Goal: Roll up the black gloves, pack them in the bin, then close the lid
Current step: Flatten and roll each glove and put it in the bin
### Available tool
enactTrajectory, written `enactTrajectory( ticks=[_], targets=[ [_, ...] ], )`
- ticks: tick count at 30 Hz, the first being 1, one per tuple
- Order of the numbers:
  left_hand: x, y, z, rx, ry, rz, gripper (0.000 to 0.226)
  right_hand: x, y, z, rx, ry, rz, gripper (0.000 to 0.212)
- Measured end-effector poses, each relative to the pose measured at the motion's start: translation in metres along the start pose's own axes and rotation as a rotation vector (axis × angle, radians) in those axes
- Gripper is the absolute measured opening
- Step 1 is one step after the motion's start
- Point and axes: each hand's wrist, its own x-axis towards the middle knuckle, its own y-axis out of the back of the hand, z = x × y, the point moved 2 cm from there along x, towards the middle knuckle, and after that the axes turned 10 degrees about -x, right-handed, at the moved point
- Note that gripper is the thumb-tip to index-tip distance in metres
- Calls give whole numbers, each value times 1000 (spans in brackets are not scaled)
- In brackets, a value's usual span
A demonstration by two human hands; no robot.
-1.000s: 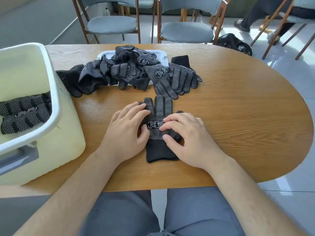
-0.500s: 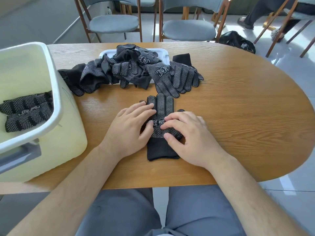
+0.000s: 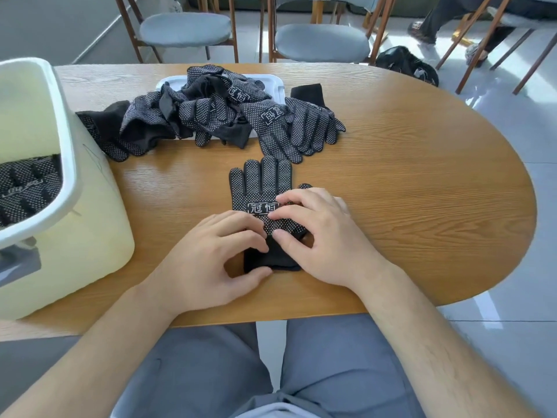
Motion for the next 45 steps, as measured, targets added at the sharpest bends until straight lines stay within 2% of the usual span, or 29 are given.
enactTrajectory(
  ticks=[4, 9, 13, 15, 18, 20, 23, 25, 28, 34, 37, 40, 42, 45],
  targets=[
    [2, -5, -1, 2, -29, 79, 15, -17, 12, 0, 26, 102, 0, 51],
    [3, -4, -4, -19, 10, 127, 20, -22, 4, 2, 87, 188, 100, 23],
    [1, -3, -4, -51, 79, 152, 24, -23, 6, 1, 74, 196, 94, 33],
    [1, -1, -3, -58, 106, 158, 25, -23, 6, 2, 64, 199, 113, 31],
    [2, 1, -1, -93, 138, 137, 38, -20, 5, 4, 115, 157, 166, 16],
    [3, 1, -1, -90, 157, 138, 48, -17, 7, 3, 155, 78, 184, 24],
    [6, 4, -4, -178, 270, 210, 33, -7, 11, 0, 210, -84, 123, 16],
    [13, 6, -9, -253, 347, 232, 33, 1, 12, 1, 209, -135, 82, 17],
    [24, 7, -13, -257, 297, 230, 32, 7, 11, 0, 169, -115, 64, 32],
    [21, 0, -16, 65, 110, 261, 11, -1, 1, 0, -22, -29, 196, 12],
    [18, 0, -18, 123, 2, 224, 14, -6, -1, 2, -59, 26, 165, 23],
    [11, 6, -19, 80, 70, 161, 31, -11, 1, 3, -99, 19, 115, 39],
    [8, 7, -20, 79, 115, 109, 42, -12, 2, 4, -112, 11, 113, 40],
    [11, 6, -23, 80, 114, 128, 34, -8, 1, 6, -91, 14, 139, 30]
  ],
)
